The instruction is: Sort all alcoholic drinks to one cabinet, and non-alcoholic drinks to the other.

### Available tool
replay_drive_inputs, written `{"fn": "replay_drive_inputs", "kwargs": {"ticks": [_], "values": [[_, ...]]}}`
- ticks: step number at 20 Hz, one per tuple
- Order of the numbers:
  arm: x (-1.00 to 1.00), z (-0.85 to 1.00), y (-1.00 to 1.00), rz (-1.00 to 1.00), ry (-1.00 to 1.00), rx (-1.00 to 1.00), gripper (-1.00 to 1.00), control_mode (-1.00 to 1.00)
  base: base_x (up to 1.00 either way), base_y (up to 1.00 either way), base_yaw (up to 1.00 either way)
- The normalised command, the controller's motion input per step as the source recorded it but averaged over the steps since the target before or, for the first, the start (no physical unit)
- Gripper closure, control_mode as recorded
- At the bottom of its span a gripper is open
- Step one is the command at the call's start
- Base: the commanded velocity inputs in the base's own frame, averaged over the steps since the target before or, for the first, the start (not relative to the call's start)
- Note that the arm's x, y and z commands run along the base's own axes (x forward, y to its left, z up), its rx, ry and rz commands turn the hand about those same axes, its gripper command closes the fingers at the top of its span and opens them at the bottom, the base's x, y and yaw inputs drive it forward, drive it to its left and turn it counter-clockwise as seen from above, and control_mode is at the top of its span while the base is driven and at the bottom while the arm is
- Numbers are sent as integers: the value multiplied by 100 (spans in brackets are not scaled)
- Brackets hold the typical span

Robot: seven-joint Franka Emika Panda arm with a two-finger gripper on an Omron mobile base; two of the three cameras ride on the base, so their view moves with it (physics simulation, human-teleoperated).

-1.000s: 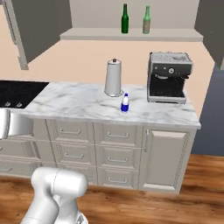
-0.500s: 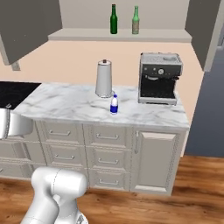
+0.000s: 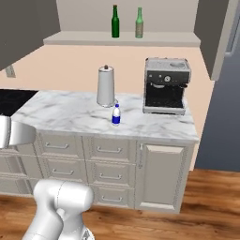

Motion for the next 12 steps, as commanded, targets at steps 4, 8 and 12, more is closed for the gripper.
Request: {"fn": "replay_drive_inputs", "kwargs": {"ticks": [4, 8, 12], "values": [[0, 0, 0, 0, 0, 0, -100, 100, 32, -15, 0], [0, 0, 0, 0, 0, 0, -100, 100, 37, -15, 0], [0, 0, 0, 0, 0, 0, -100, 100, 42, -16, 0]]}}
